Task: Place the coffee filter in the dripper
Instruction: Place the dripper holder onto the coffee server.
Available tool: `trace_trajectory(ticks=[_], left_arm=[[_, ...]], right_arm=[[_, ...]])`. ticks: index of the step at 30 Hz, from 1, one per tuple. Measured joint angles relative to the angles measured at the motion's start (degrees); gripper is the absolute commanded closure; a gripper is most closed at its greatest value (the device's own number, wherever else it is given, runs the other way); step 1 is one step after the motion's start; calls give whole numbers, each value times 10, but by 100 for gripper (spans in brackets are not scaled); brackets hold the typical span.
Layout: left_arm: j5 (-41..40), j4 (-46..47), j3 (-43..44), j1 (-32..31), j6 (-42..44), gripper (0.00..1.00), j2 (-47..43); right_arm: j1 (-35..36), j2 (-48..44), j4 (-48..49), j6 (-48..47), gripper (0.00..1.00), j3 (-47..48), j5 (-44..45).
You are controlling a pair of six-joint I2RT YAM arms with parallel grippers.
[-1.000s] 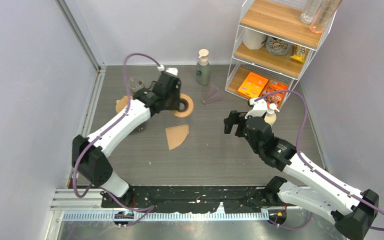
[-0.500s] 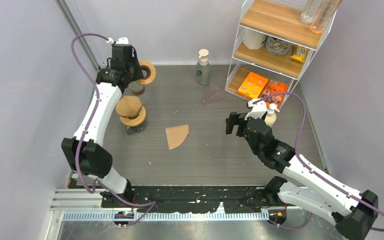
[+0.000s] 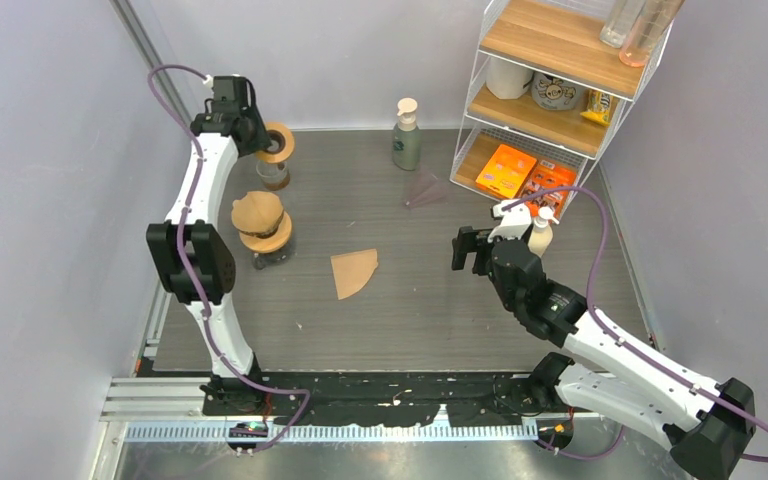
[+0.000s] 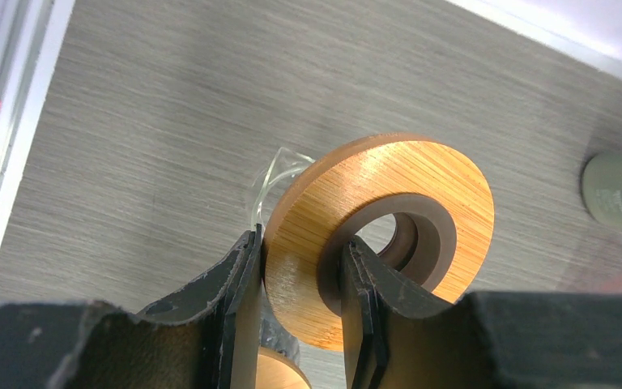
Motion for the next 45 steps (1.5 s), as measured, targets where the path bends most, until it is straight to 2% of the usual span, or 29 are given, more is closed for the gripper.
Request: trace_trajectory(ticks=[14,24,31,45], left_arm=[[70,-43,36,66,-7,98,73],[110,-62,91,63,-1,91,108],[134,-74,150,64,8,90,140],[153,-99,158,65,19,86,168]], right_arm=[[0,16,9,-6,4,-4,-1],[-3,16,15,-12,5,-8,-1],[-3,17,17,-14,5,-8,-1],[-7,26,20,-18,5,-9,1]])
